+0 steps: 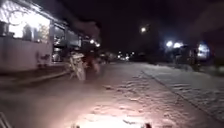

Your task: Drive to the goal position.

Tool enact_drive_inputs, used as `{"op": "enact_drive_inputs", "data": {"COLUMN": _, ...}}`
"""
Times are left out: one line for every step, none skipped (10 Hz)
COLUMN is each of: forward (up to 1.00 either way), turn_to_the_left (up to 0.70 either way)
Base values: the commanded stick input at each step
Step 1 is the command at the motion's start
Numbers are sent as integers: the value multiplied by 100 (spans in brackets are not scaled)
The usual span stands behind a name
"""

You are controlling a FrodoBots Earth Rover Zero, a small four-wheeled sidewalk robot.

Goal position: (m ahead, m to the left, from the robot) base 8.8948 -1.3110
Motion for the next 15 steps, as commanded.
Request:
{"op": "enact_drive_inputs", "data": {"forward": 70, "turn_to_the_left": 0}}
{"op": "enact_drive_inputs", "data": {"forward": 70, "turn_to_the_left": 0}}
{"op": "enact_drive_inputs", "data": {"forward": 70, "turn_to_the_left": 0}}
{"op": "enact_drive_inputs", "data": {"forward": 70, "turn_to_the_left": 0}}
{"op": "enact_drive_inputs", "data": {"forward": 70, "turn_to_the_left": 0}}
{"op": "enact_drive_inputs", "data": {"forward": 70, "turn_to_the_left": 0}}
{"op": "enact_drive_inputs", "data": {"forward": 70, "turn_to_the_left": 0}}
{"op": "enact_drive_inputs", "data": {"forward": 70, "turn_to_the_left": 0}}
{"op": "enact_drive_inputs", "data": {"forward": 70, "turn_to_the_left": 0}}
{"op": "enact_drive_inputs", "data": {"forward": 70, "turn_to_the_left": 0}}
{"op": "enact_drive_inputs", "data": {"forward": 70, "turn_to_the_left": 0}}
{"op": "enact_drive_inputs", "data": {"forward": 70, "turn_to_the_left": -20}}
{"op": "enact_drive_inputs", "data": {"forward": 70, "turn_to_the_left": -35}}
{"op": "enact_drive_inputs", "data": {"forward": 70, "turn_to_the_left": -18}}
{"op": "enact_drive_inputs", "data": {"forward": 70, "turn_to_the_left": 0}}
